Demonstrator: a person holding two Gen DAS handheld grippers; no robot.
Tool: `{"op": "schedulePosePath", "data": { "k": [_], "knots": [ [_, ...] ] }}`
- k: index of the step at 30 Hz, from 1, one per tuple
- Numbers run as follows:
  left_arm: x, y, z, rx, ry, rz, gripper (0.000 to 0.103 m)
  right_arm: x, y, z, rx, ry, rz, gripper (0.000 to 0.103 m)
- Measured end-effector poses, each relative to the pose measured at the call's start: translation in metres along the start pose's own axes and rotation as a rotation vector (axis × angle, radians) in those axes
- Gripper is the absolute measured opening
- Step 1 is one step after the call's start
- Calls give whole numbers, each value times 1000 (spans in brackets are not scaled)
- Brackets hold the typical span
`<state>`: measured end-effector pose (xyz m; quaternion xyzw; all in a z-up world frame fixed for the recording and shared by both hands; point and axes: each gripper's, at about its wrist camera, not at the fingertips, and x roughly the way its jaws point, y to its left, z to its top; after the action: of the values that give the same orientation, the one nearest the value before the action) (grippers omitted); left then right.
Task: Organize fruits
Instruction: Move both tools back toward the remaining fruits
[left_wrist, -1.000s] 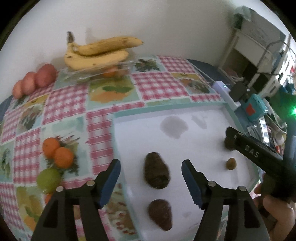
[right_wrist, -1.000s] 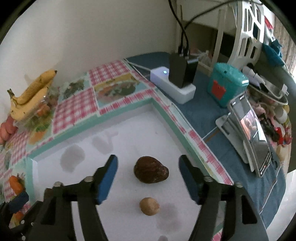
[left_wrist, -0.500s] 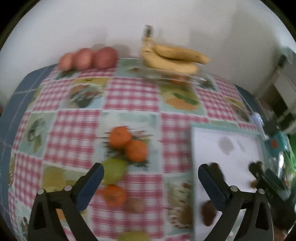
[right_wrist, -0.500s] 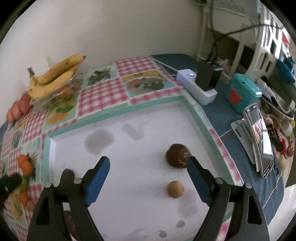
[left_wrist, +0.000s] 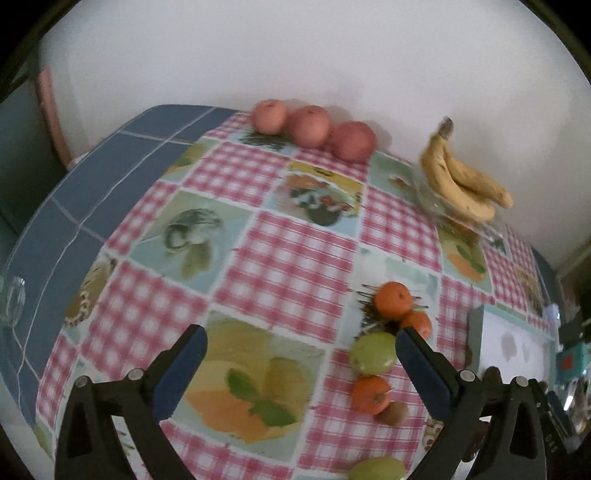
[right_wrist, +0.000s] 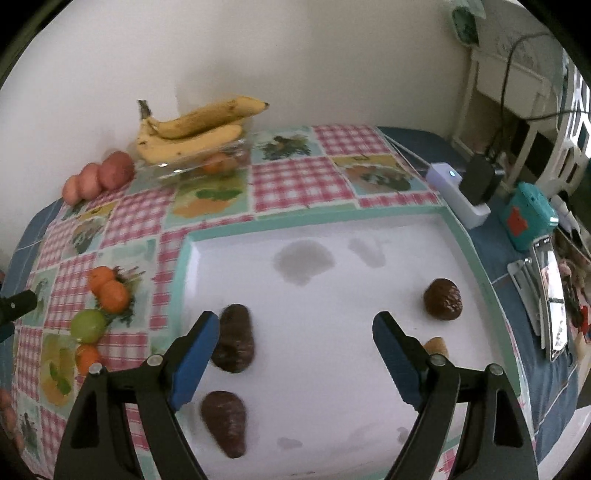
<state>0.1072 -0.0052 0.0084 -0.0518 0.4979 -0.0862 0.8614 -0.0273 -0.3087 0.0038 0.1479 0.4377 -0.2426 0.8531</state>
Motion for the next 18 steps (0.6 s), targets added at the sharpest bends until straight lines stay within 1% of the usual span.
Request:
{"op": "schedulePosePath", "data": {
  "k": [3,5,9,12,15,18],
  "knots": [
    [-7,19,2,-51,-16,-5,103,-8,12,1,2,-17,43,86],
    [-11,30,2,-81,-25,-14,103,-10,22,-2,-8,-8,77,86],
    [-21,52,5,-131,-53,-10,103,-12,51,-8,-83,11,91,86],
    [-26,65,3,-171,-72,-32,103,-15,69,-11,-99,28,123,86],
    [-28,74,3,-194,-75,-55,103,-17,88,-15,-118,54,172,86],
    [-31,78,3,-193,-77,-54,103,-15,109,-19,-162,85,207,86]
  ]
}}
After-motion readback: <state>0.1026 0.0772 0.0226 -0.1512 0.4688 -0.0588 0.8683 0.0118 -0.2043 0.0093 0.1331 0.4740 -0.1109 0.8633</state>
